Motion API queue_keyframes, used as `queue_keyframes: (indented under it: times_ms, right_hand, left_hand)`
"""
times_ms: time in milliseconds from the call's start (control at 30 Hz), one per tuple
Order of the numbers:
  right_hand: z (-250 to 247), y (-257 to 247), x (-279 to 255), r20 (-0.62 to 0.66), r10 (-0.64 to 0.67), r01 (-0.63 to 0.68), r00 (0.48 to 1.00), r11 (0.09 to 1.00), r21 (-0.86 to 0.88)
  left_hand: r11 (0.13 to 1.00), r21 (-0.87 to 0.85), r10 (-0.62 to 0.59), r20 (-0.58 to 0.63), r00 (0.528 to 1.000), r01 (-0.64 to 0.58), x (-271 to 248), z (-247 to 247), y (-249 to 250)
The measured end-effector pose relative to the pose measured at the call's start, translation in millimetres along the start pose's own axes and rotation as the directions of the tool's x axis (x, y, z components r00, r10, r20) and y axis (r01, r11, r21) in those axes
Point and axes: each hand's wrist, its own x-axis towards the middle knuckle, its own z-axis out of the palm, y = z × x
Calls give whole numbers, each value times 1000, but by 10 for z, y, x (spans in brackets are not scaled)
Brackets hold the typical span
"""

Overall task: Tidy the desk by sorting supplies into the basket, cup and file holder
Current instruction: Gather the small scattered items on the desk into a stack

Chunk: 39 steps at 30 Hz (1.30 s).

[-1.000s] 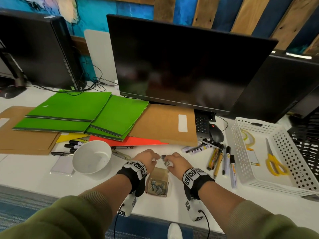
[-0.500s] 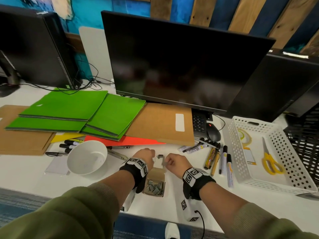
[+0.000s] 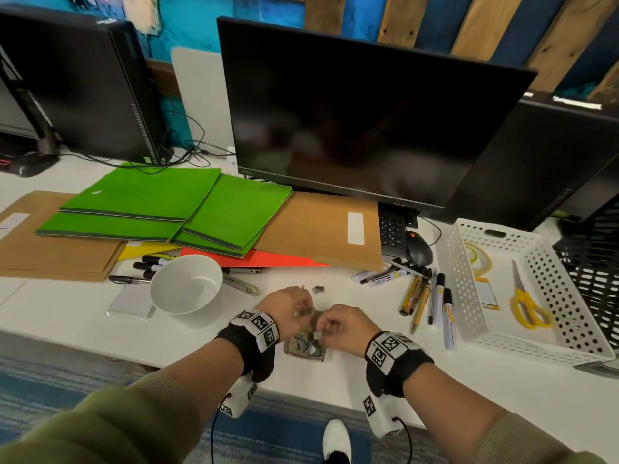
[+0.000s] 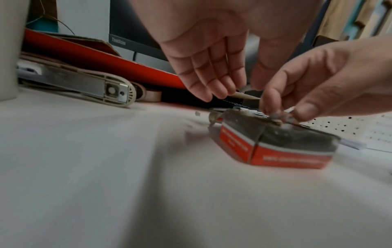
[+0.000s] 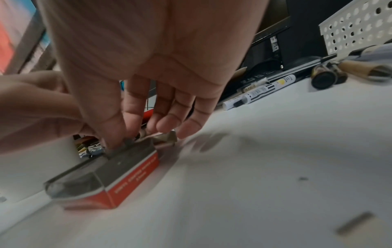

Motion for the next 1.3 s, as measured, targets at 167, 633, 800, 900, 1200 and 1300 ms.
queue_keyframes:
  times_ms: [167, 633, 800, 900, 1200, 1300]
  right_hand:
    - [-75, 48, 38, -156, 93, -81, 983, 993, 81]
    - [-223, -7, 507, -25, 198, -199, 980, 963, -179]
    - [-163, 18, 675, -36, 182, -186, 983, 955, -231]
    - [-153, 67, 742, -43, 168, -174, 985, 947, -269]
    - [-267, 277, 693, -103, 295, -287, 950, 955, 78]
    - [-260, 281, 616, -65, 266, -250, 962, 949, 195]
  left_hand:
    - [997, 24, 74, 69, 995, -76, -195, 92, -75]
    - [982, 63, -178, -18, 984, 179, 189, 19, -214]
    - [957, 134, -262, 34, 964, 256, 370, -1, -194]
    - [947, 166, -287, 54, 956, 275, 477, 19, -197]
    - [935, 225, -309, 148, 939, 273, 745, 77, -209]
    - [930, 243, -322, 170, 931, 277, 779, 86, -198]
